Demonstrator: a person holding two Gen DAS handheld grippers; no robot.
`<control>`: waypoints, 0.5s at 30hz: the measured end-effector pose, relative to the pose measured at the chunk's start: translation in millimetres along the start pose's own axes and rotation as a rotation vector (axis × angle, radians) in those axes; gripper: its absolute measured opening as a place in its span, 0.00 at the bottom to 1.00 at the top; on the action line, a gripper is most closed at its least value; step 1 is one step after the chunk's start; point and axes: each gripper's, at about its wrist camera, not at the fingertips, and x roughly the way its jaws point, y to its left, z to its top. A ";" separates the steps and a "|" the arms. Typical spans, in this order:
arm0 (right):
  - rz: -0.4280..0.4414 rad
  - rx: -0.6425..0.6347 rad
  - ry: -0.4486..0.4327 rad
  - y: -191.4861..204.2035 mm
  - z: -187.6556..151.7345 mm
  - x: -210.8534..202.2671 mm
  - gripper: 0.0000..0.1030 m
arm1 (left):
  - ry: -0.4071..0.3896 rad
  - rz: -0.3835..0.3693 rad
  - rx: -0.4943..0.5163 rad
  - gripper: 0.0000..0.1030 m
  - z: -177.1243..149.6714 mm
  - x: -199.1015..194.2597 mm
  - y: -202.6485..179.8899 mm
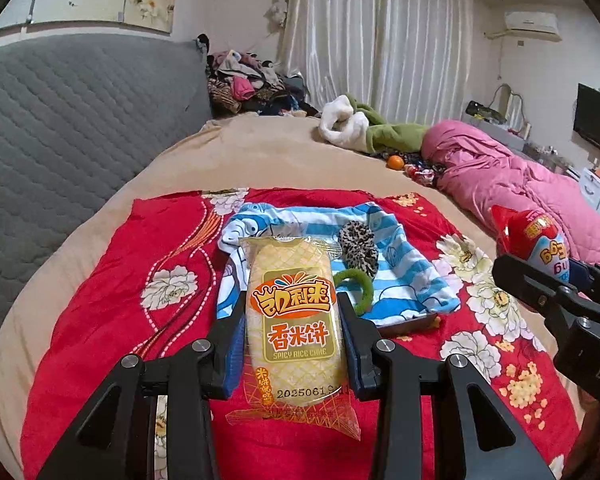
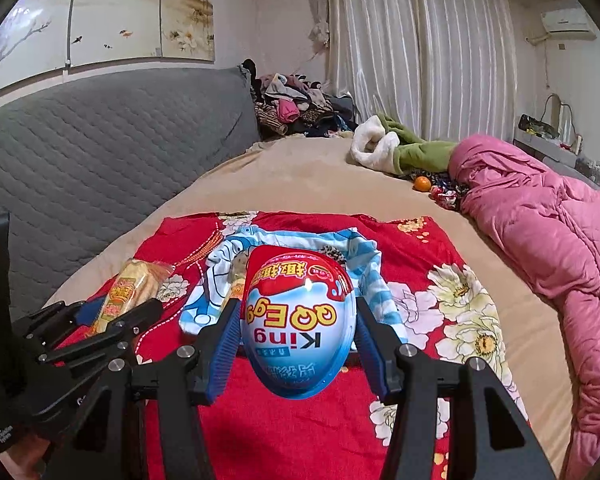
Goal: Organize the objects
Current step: 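Lift the packet and King Egg and carry them over the striped tray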
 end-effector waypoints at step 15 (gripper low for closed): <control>-0.019 0.017 0.008 -18.3 20.4 45.8 0.53 | -0.004 -0.009 0.019 0.40 34.7 49.6 -11.3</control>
